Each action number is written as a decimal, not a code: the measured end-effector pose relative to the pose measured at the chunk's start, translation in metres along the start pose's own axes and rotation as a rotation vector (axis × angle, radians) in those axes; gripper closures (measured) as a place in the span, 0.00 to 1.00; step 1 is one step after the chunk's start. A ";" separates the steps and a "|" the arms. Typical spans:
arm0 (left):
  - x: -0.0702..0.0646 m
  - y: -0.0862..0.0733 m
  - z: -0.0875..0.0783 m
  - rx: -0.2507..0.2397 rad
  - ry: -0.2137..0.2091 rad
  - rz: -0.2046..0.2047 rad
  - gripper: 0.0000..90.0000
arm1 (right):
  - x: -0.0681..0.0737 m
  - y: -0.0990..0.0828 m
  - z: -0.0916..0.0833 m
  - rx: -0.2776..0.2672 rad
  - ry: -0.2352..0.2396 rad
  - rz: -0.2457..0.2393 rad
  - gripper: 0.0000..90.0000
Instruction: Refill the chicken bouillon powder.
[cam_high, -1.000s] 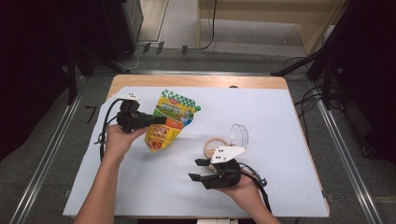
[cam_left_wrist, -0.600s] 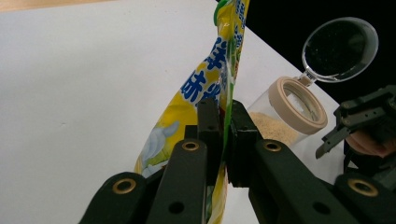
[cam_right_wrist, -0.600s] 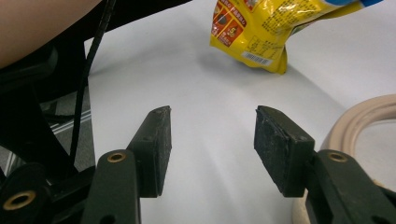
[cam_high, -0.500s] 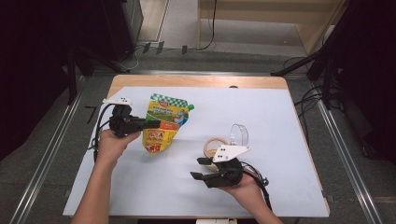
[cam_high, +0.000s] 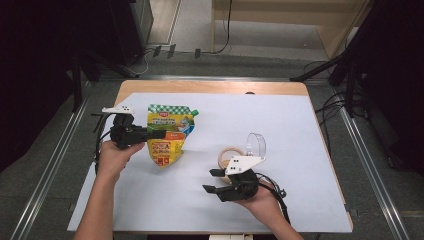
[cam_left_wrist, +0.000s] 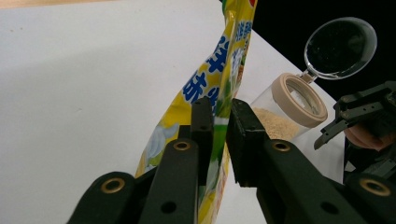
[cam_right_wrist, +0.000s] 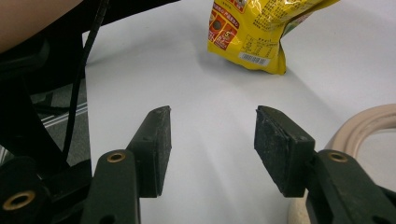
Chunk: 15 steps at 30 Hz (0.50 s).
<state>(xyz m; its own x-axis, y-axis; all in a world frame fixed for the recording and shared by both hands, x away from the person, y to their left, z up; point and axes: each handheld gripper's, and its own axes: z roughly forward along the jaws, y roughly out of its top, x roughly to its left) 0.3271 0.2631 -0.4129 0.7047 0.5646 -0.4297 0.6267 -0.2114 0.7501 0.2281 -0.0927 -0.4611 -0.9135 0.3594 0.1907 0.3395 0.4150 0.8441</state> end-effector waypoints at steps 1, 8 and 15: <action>0.000 0.000 -0.001 -0.003 0.003 0.001 0.90 | 0.000 0.000 0.000 0.001 -0.001 -0.001 0.53; -0.001 -0.002 -0.011 -0.008 0.007 0.022 0.87 | 0.000 0.001 -0.001 0.007 -0.014 -0.015 0.53; -0.004 0.001 -0.021 -0.009 -0.001 0.038 0.73 | -0.002 0.002 -0.005 0.004 -0.018 -0.001 0.53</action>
<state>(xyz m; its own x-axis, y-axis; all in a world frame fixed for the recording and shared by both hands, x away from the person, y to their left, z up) 0.3176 0.2770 -0.4000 0.7280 0.5558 -0.4013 0.5967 -0.2256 0.7701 0.2291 -0.0963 -0.4576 -0.9098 0.3737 0.1808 0.3394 0.4190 0.8421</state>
